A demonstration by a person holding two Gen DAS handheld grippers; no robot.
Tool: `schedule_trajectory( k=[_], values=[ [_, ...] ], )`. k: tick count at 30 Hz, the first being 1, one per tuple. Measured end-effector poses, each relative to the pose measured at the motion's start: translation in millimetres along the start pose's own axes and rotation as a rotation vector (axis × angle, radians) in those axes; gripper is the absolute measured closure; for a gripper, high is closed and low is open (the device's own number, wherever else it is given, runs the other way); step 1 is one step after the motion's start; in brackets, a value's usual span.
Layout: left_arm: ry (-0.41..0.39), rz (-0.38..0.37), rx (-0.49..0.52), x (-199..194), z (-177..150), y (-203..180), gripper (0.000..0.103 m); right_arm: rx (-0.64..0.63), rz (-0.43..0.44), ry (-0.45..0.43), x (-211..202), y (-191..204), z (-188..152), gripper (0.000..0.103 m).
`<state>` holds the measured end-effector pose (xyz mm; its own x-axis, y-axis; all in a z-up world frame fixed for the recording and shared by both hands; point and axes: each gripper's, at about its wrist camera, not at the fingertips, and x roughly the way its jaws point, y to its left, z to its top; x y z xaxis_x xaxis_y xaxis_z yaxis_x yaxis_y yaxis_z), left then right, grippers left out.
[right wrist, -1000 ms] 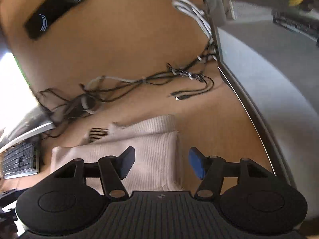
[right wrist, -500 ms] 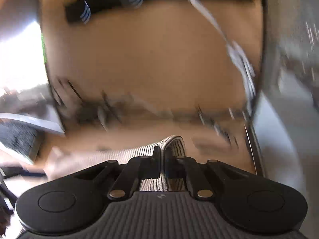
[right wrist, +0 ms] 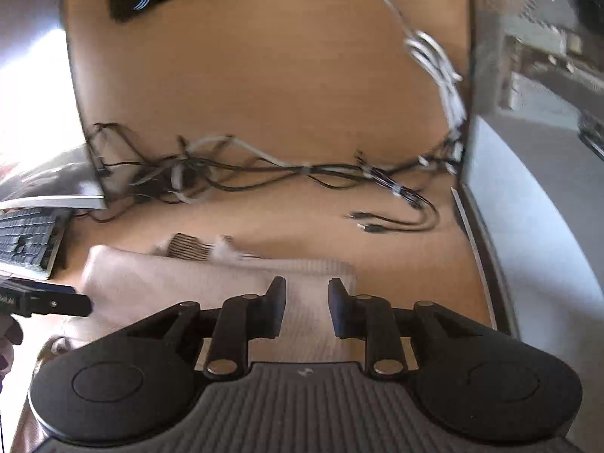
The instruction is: Fold clothes
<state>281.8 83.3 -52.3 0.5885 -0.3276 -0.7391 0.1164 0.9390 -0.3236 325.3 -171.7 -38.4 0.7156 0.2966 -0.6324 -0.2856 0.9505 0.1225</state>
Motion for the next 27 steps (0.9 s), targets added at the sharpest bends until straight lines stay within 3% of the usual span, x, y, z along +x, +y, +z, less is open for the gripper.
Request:
schedule_trajectory(
  k=[1,4,9,19,23,25,27],
  values=[
    [0.007,-0.006,0.003,-0.4,-0.3,-0.3,0.016,-0.020,0.002,0.023,6.2,4.2,-1.7,0.079],
    [0.025,0.034,0.017,6.0,0.7,-1.3,0.022,-0.050,-0.020,0.108,29.4,8.8,-11.2,0.077],
    [0.027,0.060,0.023,19.8,9.8,-0.4,0.026,-0.041,-0.024,0.119,44.5,3.3,-10.1,0.074],
    [0.009,0.076,0.046,38.3,31.0,-1.2,0.026,-0.056,-0.038,0.121,52.3,-3.1,2.5,0.072],
    [-0.016,0.077,-0.001,15.4,23.3,7.2,0.024,-0.039,-0.008,0.074,38.2,-1.4,19.8,0.069],
    [-0.038,0.063,-0.034,-0.8,19.1,11.9,0.017,-0.030,0.007,0.050,31.1,-0.6,28.5,0.062],
    [-0.062,0.046,-0.071,-17.1,15.6,16.2,0.013,0.007,0.051,0.042,34.8,-1.4,42.3,0.061]
  ],
)
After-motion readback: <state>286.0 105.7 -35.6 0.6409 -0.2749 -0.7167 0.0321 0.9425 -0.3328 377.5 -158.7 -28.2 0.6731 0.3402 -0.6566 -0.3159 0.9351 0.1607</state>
